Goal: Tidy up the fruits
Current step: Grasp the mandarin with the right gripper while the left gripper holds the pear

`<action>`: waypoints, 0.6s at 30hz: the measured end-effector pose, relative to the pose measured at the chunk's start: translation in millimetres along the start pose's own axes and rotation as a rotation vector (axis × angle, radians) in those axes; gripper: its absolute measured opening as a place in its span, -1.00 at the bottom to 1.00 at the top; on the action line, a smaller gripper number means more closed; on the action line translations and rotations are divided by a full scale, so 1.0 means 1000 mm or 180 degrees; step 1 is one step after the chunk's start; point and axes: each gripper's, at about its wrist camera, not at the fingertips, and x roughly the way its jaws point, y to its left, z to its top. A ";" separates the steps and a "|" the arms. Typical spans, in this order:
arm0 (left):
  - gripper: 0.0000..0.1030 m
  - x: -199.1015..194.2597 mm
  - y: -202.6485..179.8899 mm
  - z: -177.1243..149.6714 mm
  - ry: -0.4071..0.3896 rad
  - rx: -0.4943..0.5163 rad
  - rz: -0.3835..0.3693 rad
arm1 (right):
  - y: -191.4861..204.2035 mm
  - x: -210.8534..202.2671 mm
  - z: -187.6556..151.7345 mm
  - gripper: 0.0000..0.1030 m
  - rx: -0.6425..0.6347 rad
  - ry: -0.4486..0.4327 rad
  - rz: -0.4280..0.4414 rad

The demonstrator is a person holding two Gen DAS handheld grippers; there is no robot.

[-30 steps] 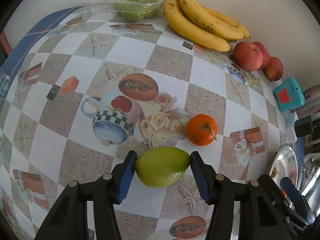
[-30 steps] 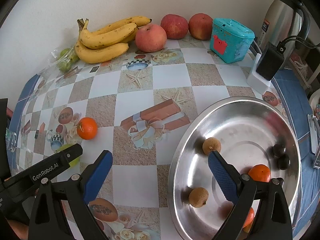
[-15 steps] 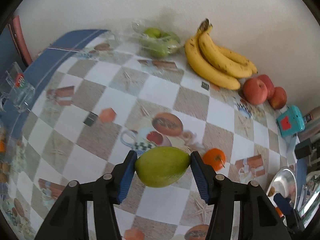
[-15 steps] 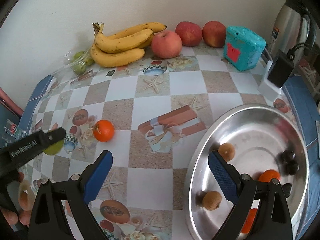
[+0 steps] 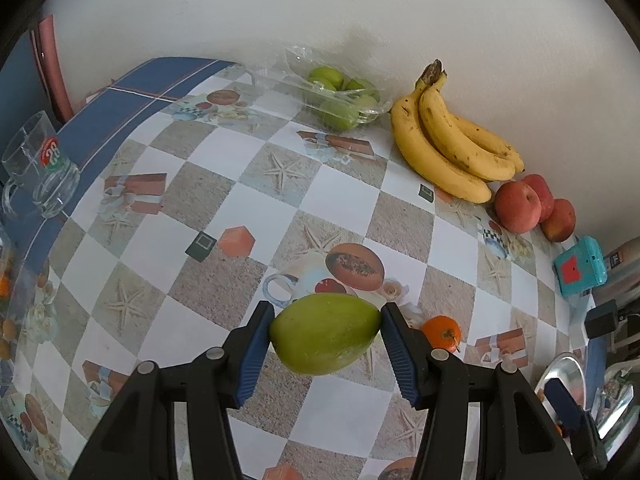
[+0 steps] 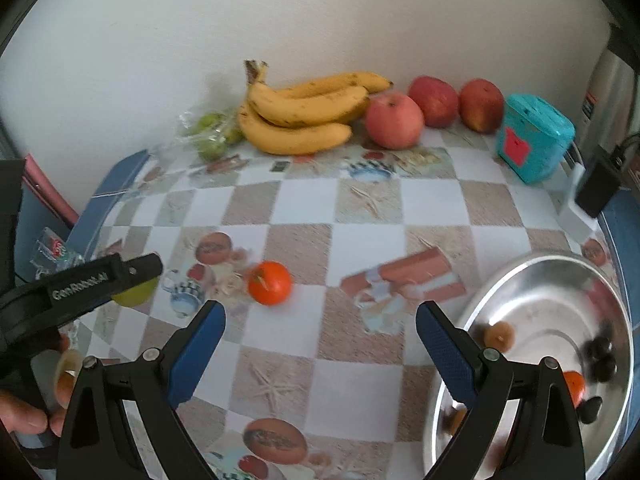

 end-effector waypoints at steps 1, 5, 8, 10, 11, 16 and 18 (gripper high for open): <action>0.13 0.000 0.000 0.000 0.0002 0.0001 -0.0019 | 0.002 0.002 0.001 0.84 -0.0001 0.0012 0.0008; 0.12 -0.001 0.000 0.001 -0.0020 0.0022 -0.0038 | 0.008 0.016 0.005 0.47 0.0010 0.0093 0.0099; 0.13 0.001 0.003 0.002 -0.0004 -0.0027 -0.0070 | 0.018 0.028 0.007 0.42 -0.0041 0.0159 0.0111; 0.13 0.003 0.008 0.003 0.0007 -0.0077 -0.0085 | 0.024 0.035 0.009 0.20 -0.0076 0.0192 0.0144; 0.13 0.005 0.011 0.003 0.0022 -0.0113 -0.0078 | 0.027 0.039 0.011 0.18 -0.0088 0.0217 0.0139; 0.13 0.011 0.026 0.005 0.0075 -0.0254 -0.0096 | 0.042 0.056 0.018 0.06 -0.0182 0.0324 0.0094; 0.13 0.012 0.029 0.006 0.0090 -0.0285 -0.0104 | 0.048 0.064 0.020 0.05 -0.0257 0.0386 0.0008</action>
